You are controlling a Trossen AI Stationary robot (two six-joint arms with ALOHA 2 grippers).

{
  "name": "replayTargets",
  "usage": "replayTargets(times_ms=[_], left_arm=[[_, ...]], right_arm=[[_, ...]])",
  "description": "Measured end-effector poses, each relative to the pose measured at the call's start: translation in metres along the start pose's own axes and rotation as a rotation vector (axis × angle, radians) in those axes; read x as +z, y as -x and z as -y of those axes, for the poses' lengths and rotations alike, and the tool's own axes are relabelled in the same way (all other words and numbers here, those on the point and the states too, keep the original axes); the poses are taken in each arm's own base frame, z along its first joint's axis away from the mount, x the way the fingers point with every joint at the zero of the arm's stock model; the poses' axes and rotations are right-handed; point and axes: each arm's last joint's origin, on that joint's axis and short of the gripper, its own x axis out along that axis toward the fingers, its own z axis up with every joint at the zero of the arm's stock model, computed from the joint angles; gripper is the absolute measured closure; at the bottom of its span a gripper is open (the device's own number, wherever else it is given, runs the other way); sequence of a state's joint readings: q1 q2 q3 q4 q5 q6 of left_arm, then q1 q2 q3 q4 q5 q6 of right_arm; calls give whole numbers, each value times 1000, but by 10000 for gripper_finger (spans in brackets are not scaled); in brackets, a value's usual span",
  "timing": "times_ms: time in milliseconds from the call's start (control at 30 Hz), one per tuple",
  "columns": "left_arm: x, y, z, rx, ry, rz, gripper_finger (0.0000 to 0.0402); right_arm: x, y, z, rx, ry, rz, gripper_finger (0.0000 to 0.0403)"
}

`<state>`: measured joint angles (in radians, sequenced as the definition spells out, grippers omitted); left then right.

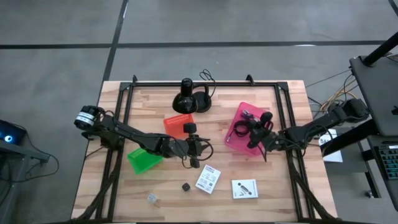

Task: Pick and place items into bin
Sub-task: Put the black charger cable into the pink bin

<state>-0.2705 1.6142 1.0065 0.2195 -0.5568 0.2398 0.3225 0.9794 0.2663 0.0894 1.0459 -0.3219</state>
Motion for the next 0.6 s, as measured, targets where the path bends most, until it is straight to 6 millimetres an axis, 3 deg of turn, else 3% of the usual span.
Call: replayTargets(times_ms=[200, 600], left_arm=[[0, 0, 0, 0, 0, 0, 324], [0, 0, 0, 0, 0, 0, 324]], right_arm=[[-2, 0, -1, 0, -10, -1, 376], [7, 0, 3, -4, -126, 12, 300]])
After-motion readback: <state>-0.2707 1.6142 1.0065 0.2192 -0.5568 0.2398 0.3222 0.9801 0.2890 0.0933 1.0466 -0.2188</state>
